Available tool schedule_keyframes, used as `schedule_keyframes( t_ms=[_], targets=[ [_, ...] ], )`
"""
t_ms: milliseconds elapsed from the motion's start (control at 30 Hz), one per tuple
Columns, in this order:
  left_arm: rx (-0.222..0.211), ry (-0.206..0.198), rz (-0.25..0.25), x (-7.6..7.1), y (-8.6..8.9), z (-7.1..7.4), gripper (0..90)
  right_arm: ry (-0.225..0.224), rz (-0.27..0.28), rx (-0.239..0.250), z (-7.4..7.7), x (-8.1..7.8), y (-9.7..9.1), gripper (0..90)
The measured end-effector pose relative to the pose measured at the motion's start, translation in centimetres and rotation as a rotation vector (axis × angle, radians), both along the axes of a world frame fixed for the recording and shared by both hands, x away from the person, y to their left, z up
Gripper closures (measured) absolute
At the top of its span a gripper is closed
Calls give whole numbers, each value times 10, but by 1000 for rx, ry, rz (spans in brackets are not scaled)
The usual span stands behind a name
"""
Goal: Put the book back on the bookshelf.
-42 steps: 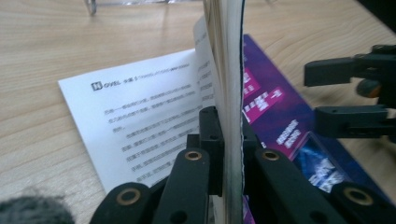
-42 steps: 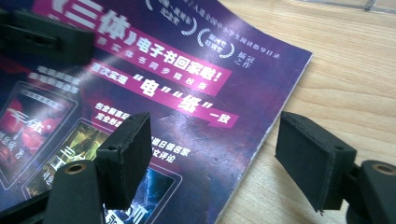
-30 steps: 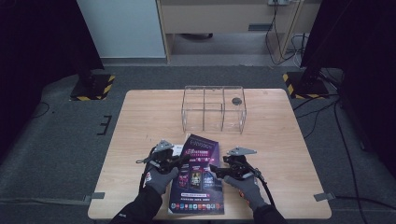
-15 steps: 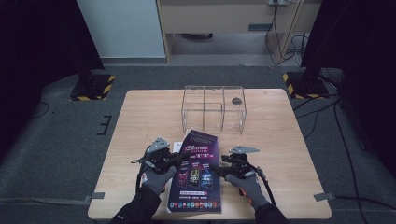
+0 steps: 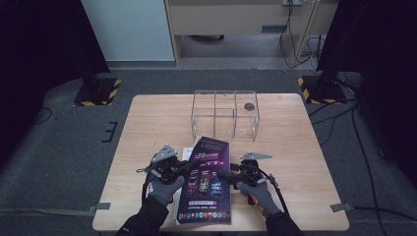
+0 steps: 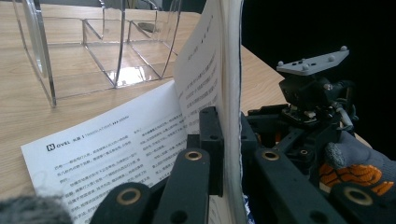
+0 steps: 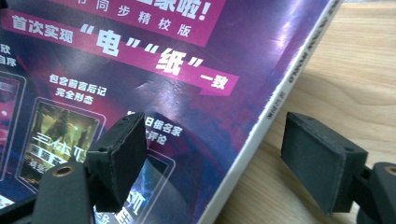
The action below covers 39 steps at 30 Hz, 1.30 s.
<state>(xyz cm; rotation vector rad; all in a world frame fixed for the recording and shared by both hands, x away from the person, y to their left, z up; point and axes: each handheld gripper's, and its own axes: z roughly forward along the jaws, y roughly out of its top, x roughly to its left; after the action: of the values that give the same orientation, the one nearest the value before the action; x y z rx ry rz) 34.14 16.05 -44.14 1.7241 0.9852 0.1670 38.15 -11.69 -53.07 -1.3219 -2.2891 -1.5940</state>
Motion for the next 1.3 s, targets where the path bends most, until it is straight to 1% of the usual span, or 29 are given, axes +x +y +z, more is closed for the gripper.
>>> schedule_keyframes(
  t_ms=[33, 100, 133, 167, 300, 400, 500, 600, 667, 700, 733, 967, 1100, 1200, 1300],
  targets=[
    [0, 0, 0, 0, 0, 0, 868, 0, 0, 0, 0, 0, 0, 223],
    [-3, -1, -5, 0, 0, 0, 868, 7, 12, 24, -1, 1, 2, 223],
    [-3, -1, -5, 0, 0, 0, 868, 7, 12, 24, -1, 1, 2, 223],
    [-7, -2, -9, 0, 0, 1, 869, 8, 18, 39, -2, 2, 2, 223],
    [-12, -3, -16, 0, 0, 1, 868, 17, 33, 63, -2, 3, 4, 224],
    [-14, -3, -19, 0, 0, 1, 868, 11, 53, 69, -1, 2, 8, 235],
    [-16, -5, -18, -1, 1, 1, 868, 4, 53, 64, 0, 1, 9, 231],
    [-20, -5, -20, -1, 2, 1, 868, 1, 51, 66, 1, 1, 9, 253],
    [-23, -5, -21, -1, 3, 1, 868, -3, 44, 60, 3, 0, 8, 292],
    [-24, -4, -21, -1, 3, 1, 868, -3, 44, 60, 3, 0, 8, 292],
    [-26, -1, -19, 0, 4, 1, 867, 0, 38, 56, 4, -1, 7, 329],
    [-28, 0, -10, 0, 6, 0, 867, -35, 13, 36, 10, -5, 4, 524],
    [-22, -4, -3, 0, 6, 0, 866, -36, 3, 37, 14, -6, 2, 610],
    [-18, -4, 0, 0, 6, -1, 866, -42, 7, 36, 16, -7, 1, 634],
    [-7, -2, 13, 1, 6, -2, 865, -40, 9, 30, 19, -7, 1, 662]
  ],
)
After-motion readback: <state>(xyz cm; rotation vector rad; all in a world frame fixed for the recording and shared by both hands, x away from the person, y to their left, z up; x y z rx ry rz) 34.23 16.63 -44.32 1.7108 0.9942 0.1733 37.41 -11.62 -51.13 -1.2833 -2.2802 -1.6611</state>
